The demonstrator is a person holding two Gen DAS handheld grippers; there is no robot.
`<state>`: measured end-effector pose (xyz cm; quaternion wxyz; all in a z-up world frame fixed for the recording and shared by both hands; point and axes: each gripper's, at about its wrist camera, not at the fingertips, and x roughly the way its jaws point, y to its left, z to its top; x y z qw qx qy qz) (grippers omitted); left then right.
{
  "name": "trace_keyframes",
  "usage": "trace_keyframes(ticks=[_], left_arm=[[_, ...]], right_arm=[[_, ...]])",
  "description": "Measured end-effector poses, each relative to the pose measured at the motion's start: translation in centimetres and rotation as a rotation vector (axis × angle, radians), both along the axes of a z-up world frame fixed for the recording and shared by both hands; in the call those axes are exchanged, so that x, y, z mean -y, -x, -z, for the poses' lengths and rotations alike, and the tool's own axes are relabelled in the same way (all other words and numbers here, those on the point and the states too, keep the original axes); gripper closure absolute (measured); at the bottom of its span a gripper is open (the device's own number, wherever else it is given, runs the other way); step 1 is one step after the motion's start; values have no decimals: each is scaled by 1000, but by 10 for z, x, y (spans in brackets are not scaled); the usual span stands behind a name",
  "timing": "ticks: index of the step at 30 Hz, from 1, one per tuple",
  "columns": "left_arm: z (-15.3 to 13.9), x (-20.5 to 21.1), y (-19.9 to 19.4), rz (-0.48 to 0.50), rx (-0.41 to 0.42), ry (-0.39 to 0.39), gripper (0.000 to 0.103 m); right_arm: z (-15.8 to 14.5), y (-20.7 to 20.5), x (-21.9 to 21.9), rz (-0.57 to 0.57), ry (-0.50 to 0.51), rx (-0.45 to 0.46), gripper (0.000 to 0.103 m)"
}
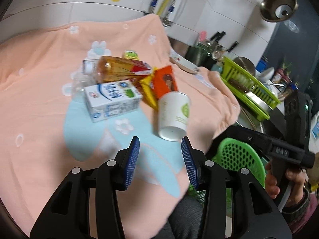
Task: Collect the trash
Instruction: 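Grasp the white paper cup with the right gripper, then lift the paper cup with the right gripper while the left gripper grasps the milk carton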
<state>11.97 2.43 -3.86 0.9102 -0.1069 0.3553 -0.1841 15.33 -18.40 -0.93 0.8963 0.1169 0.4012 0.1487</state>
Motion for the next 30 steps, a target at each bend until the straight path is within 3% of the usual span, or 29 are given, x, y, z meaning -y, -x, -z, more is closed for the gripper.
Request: trace_keyframes(ticks=[4,11,16,23,25,30], left_arm=[[-3,-15,-6,-42,11,-17,59],[-13,-23,-24,-46,52,-120,46],[-15,-18,-44,5,67,-219,43],[-14,-20,-77,85,53,-262,31],[-11,-19,-88,121,42,-276,25],[3,-16,-114,160,3,-318,24]], right_arm=[[7,-34,-20,-2,-39,-68,25],[28,-79,-37,48,-54,-174,26],[46,-101,-41,78,-80,-254,29],[63,-117,-41,76,-145,-325,38],[65,-119,-42,67,-157,-333,41],[61,-114,-40,32,-158,-314,42]])
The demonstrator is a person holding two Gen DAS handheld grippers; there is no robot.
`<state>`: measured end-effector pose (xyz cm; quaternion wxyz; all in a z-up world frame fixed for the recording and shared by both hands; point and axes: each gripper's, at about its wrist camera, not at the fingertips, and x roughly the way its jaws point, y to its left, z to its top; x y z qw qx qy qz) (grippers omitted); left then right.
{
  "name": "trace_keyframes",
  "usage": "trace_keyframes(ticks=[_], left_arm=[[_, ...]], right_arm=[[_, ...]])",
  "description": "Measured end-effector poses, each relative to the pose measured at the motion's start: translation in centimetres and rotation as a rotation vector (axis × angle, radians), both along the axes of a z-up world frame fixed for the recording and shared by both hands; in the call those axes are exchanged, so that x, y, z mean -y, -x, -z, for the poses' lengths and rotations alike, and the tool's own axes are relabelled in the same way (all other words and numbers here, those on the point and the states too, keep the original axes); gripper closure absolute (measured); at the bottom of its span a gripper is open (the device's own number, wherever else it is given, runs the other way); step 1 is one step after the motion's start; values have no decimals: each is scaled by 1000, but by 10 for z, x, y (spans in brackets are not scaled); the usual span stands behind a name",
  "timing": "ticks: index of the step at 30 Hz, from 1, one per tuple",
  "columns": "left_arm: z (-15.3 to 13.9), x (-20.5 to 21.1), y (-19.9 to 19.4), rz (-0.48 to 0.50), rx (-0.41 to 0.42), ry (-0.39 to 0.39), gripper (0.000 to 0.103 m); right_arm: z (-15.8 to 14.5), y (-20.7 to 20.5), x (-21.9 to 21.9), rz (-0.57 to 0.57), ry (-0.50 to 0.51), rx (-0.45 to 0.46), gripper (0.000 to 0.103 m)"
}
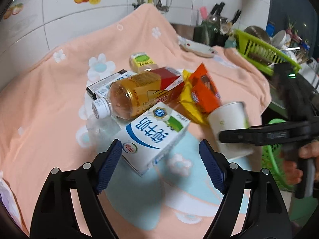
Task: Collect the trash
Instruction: 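Lift the paper cup with the right gripper while the left gripper grasps the milk carton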
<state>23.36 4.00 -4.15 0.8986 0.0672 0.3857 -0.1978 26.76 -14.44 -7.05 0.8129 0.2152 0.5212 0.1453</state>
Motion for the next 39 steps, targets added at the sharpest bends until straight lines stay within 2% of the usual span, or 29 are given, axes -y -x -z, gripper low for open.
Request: trace_keyframes(ticks=[4,12,18,22,23,26,29,32,39], left_arm=[[8,3,-13,40,-11,-56,24],[17,0,-36,61,-66,-47,19],[22,0,-39,74,-100,9,19],[19,6,-28,130,-124,44,19],[18,9,-26,147,-124,38,19],[17,16,-25,130,-71,-46,19],[20,12,-34,111,-99,-28,19],[22,6,-41,100,-93,-41,13],[29,8,-58,110,-92,-73,8]], right_arm=[[-8,11,8,-18,13,37,42],[-27,37,27,-46,1,103,42],[-38,57,24,-113,33,147,42],[-38,66,14,-155,57,167,42],[-37,69,13,-164,60,169,42],[-34,76,12,-170,65,169,42],[-35,80,14,-170,58,174,42],[-37,84,16,-175,59,182,42],[-39,90,22,-173,56,191,42]])
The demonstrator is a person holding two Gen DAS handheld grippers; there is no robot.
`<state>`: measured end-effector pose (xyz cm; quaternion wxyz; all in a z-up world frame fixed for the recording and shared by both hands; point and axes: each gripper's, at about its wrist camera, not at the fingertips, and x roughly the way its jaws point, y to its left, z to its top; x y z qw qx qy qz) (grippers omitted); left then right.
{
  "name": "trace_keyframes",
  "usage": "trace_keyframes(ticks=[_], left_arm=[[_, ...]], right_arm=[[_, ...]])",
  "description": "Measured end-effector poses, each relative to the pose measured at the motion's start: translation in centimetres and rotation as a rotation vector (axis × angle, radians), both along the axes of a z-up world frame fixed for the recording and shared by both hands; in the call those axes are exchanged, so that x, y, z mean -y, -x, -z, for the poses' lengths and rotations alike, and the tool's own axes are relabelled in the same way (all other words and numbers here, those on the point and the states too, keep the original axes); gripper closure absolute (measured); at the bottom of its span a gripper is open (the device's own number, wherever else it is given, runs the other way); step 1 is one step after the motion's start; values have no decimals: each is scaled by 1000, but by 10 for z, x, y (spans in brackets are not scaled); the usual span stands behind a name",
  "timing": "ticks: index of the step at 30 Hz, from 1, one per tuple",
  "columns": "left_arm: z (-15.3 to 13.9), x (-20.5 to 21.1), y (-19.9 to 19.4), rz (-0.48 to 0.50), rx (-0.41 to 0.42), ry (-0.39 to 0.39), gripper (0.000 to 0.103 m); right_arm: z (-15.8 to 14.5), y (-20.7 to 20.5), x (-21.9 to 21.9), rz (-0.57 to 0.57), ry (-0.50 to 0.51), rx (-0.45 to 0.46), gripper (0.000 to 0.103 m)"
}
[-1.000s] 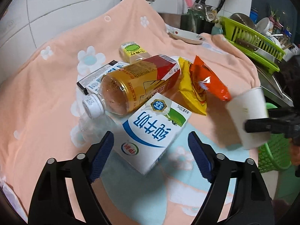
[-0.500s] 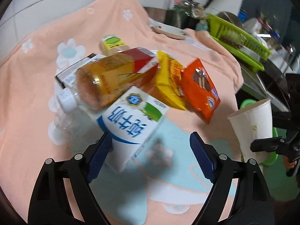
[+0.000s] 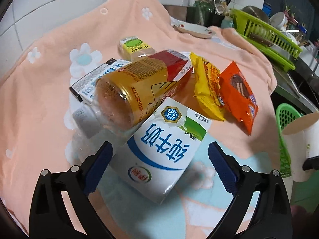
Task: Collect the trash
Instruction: 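Lift the paper cup with the right gripper while the left gripper grasps the milk carton, then drop the cup and milk carton into the green basket, opening both grippers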
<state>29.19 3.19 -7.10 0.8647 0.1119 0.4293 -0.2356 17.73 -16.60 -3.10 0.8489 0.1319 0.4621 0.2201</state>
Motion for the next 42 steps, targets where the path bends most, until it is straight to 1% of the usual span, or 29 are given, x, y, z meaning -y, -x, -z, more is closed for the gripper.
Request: trace_keyframes(ticks=[4,7,8,10,13,16,19,22,23,24,25,27,29,31,34,36,40,42], left_arm=[[4,3,-1,8,-14,12,8],[0,5,6,48,-57,78,9],[-1,6,10,61,-63,83,9],[-1,13,17,90,-61,65,9],[0,23,19,100,-48,33,9],[6,33,10,85,-47,-3,9],[12,37,3,62,-58,-13,9],[16,38,-2,30,-59,-5,9],[16,39,-1,23,-52,-8,10],[16,40,1,23,-38,-12,18],[15,41,4,23,-29,-21,24],[14,43,7,15,-15,-29,31],[10,44,13,8,-2,-26,35],[6,44,21,-1,12,-20,36],[-2,45,35,-1,25,2,38],[-7,43,43,0,33,12,39],[-24,49,65,20,44,67,39],[-33,55,75,41,50,95,39]], right_arm=[[-1,8,10,13,0,4,42],[-1,14,19,28,4,7,42],[-1,16,23,36,6,7,42],[0,20,32,54,6,6,42],[1,25,44,82,6,3,42],[2,29,57,113,2,1,42],[1,36,70,141,2,6,42],[2,43,83,168,18,8,42],[3,46,90,184,25,7,42],[5,49,96,198,28,3,42],[6,51,99,208,30,0,42],[12,57,114,248,47,-14,42],[17,63,126,284,81,-24,42],[23,68,138,311,119,-38,42],[42,77,158,358,192,-93,42],[54,80,167,378,220,-124,42],[82,86,178,374,207,-212,41],[91,88,178,374,219,-237,39]])
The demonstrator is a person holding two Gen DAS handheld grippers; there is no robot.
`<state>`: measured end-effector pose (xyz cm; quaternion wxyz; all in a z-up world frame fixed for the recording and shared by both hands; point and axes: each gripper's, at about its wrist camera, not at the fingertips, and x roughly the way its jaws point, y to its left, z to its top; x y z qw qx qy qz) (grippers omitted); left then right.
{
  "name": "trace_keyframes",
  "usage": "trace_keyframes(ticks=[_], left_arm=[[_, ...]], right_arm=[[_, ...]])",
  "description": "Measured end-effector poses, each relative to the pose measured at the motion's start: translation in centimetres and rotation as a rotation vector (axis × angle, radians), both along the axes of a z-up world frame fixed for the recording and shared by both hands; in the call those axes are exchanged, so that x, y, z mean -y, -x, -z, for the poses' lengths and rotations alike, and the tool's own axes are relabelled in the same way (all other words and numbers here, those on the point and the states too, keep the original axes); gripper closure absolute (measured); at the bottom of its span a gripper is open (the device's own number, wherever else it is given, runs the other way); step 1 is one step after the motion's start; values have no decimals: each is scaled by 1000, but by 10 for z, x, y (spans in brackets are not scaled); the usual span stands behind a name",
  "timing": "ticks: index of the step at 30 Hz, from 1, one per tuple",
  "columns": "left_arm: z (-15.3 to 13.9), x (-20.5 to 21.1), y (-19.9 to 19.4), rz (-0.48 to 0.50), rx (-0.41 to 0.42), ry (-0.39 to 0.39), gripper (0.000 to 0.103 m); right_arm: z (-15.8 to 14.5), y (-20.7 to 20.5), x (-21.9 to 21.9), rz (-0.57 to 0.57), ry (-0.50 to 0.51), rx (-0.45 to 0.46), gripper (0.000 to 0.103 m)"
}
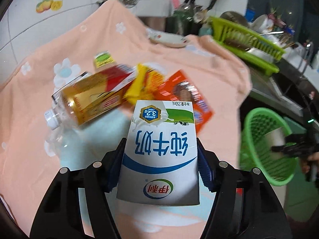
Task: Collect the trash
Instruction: 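Drop the cup and milk carton into the green basket, opening both grippers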
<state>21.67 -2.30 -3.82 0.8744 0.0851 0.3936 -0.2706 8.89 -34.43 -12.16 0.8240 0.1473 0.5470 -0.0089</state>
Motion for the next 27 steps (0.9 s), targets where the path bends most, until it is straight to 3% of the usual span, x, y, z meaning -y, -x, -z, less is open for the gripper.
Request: trace_keyframes(ticks=[4,13,18,27], left_arm=[[-17,30,28,86,29,39,39],[-17,122,76,289,15,98,39],[4,173,89,355,-36,83,39],[67,256,100,388,-144,-41,39]], right_arm=[[7,10,6,14,-34,4,29],[-29,50,33,62,-2,113,28],[-52,70,47,84,64,175,28],[-64,100,77,157,110,252,28]])
